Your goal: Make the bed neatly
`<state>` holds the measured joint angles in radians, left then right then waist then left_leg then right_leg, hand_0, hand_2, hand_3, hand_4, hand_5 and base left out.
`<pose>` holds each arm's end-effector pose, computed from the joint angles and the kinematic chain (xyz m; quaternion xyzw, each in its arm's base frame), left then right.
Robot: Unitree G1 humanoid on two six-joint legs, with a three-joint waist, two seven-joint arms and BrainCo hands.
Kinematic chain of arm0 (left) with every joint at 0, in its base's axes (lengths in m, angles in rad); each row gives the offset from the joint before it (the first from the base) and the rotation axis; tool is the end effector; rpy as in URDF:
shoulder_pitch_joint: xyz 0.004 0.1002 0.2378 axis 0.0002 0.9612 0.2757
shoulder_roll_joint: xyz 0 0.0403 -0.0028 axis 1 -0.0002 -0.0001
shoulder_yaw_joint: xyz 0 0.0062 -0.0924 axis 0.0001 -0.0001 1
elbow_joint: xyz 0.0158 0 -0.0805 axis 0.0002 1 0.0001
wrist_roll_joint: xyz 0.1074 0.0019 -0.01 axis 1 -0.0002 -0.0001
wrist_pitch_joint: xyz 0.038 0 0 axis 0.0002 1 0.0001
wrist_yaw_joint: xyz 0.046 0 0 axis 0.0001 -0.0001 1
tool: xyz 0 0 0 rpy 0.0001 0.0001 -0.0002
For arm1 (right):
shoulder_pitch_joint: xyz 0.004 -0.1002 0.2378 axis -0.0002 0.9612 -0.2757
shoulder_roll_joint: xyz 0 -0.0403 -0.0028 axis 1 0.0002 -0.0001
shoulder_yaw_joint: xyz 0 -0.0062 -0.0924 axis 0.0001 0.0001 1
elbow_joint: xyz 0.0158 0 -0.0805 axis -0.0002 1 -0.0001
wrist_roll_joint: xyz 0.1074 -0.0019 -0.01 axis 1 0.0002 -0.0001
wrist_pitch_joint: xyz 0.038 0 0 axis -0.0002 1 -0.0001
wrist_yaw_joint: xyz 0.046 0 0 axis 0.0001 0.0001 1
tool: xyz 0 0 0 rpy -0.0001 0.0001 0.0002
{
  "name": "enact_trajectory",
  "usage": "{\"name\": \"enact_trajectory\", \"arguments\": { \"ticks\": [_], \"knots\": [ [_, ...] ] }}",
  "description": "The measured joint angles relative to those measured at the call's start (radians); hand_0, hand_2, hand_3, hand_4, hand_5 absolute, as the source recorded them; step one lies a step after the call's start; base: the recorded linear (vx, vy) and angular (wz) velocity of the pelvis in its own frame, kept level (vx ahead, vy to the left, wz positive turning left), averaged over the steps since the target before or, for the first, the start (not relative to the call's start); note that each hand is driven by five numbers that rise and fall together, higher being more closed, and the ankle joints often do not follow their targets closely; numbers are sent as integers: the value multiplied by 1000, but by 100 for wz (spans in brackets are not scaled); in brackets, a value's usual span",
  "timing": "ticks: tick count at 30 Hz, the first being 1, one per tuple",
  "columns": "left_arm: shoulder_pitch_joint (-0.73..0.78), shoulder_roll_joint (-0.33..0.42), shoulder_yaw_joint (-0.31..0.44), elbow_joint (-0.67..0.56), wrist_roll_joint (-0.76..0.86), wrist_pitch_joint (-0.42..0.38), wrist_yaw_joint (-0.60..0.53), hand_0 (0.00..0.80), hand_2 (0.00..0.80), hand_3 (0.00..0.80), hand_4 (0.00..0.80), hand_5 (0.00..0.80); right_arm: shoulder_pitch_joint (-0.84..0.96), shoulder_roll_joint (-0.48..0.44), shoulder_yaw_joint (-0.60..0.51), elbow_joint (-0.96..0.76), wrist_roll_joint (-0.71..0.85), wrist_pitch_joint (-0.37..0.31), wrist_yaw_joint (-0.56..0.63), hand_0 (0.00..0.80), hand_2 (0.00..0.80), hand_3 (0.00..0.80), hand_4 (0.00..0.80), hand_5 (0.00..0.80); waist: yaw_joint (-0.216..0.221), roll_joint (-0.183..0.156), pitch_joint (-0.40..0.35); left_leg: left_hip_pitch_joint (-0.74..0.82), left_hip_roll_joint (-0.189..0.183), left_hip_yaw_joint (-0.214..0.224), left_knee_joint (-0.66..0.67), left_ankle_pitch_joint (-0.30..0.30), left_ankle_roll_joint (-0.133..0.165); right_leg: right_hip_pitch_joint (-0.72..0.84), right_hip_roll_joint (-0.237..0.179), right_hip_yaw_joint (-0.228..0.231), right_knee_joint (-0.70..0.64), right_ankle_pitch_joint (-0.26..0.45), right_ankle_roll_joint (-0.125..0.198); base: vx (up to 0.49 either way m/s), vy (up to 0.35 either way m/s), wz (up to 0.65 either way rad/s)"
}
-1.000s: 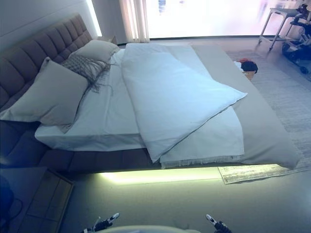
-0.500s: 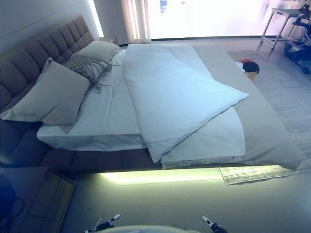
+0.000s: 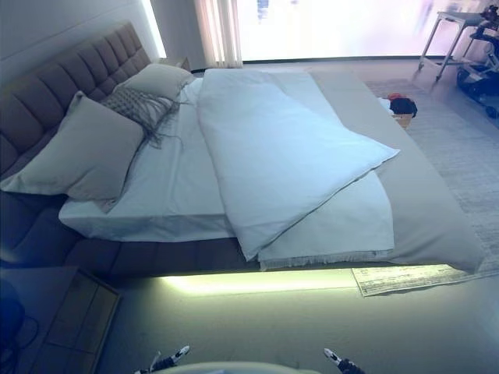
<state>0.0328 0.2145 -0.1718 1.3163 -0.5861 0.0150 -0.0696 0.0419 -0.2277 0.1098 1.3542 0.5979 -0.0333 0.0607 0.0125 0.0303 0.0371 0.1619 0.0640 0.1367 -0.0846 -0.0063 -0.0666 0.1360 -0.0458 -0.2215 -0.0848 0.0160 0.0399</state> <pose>0.0449 0.2163 -0.1193 -0.1162 0.6017 0.1523 0.7754 0.0367 -0.2262 -0.1181 0.1227 0.5889 -0.1967 0.7743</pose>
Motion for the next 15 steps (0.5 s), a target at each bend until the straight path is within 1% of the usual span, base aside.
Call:
{"name": "enact_trajectory", "arguments": {
  "ticks": [3,4,5,6,7,8,9,10,11,12,13,14,15],
  "knots": [
    [-7,2,2,0,-20,-2,8,0,0,0,0,0,-15,-9,1,0,1,0,-3,0,0,0,0,0,0,-4,12,-4,2,0,9,-2,-2,-7,1,3,3,-3,3,-21,-89,-1],
    [-14,3,5,0,-20,-3,14,0,0,0,0,0,-30,-13,1,0,1,0,-3,0,0,0,0,0,0,0,22,-10,5,0,21,-5,-3,-13,2,8,12,-6,0,39,-89,-2],
    [-18,4,7,1,-20,-3,22,0,0,0,0,0,-39,-14,2,0,0,0,-3,0,0,0,0,0,0,-6,29,-23,7,0,37,-11,-3,-22,3,13,14,-6,-1,61,-112,-4],
    [-24,5,13,4,-20,-4,29,0,0,0,0,0,-51,-15,2,0,-1,0,-3,0,0,0,0,0,0,-5,40,-35,9,0,63,-22,-4,-27,5,24,23,-9,-5,39,-153,-7],
    [-29,5,37,17,-20,-5,35,0,0,0,0,0,-67,-17,3,0,-1,0,-3,0,0,0,0,0,1,-9,58,-54,24,-2,113,-38,-10,-39,8,28,47,-21,-15,23,-159,-13],
    [-34,9,54,33,-22,-8,40,0,0,0,0,0,-81,-16,3,0,-1,1,-3,0,0,0,0,0,2,-19,77,-80,29,-5,177,-48,-21,-54,7,36,74,-37,-27,0,-172,-24],
    [-46,18,82,51,-30,-14,43,0,0,0,0,0,-103,-10,3,5,-3,1,-3,0,0,0,0,0,6,-48,103,-134,21,-16,299,-54,-32,-77,-10,57,118,-54,-37,25,-148,-37],
    [-46,24,112,78,-57,-27,44,0,0,0,0,0,-131,-6,4,7,-15,1,-1,0,0,0,0,0,8,-68,123,-219,18,-32,458,-33,-68,-107,-15,68,172,-72,-52,47,-115,-45],
    [-51,24,131,94,-80,-32,48,0,0,0,0,0,-152,-8,3,9,-20,1,0,0,0,0,0,0,8,-85,136,-284,23,-48,594,-6,-100,-129,-20,83,224,-91,-61,131,-33,-43],
    [-48,20,136,103,-102,-29,50,0,0,0,0,0,-159,-8,6,11,-30,1,-2,0,0,0,0,0,16,-90,148,-342,23,-71,698,43,-110,-123,-26,106,231,-98,-73,238,25,-35],
    [-48,10,137,105,-106,-28,50,0,0,0,0,0,-155,-13,9,24,-36,0,-3,0,0,0,0,0,27,-96,156,-375,13,-81,723,35,-107,-112,-26,118,218,-91,-84,356,67,-35],
    [-48,-2,137,103,-108,-27,50,0,0,0,0,0,-147,-19,13,45,-36,1,-5,0,0,0,0,0,38,-91,155,-370,11,-79,659,34,-107,-109,-23,119,206,-87,-92,362,85,-37],
    [-44,-11,136,103,-118,-28,50,0,0,0,0,0,-142,-20,14,62,-36,2,-5,0,0,0,0,0,43,-75,159,-358,13,-65,550,36,-105,-104,-13,119,191,-84,-97,422,108,-37]
  ]
}}
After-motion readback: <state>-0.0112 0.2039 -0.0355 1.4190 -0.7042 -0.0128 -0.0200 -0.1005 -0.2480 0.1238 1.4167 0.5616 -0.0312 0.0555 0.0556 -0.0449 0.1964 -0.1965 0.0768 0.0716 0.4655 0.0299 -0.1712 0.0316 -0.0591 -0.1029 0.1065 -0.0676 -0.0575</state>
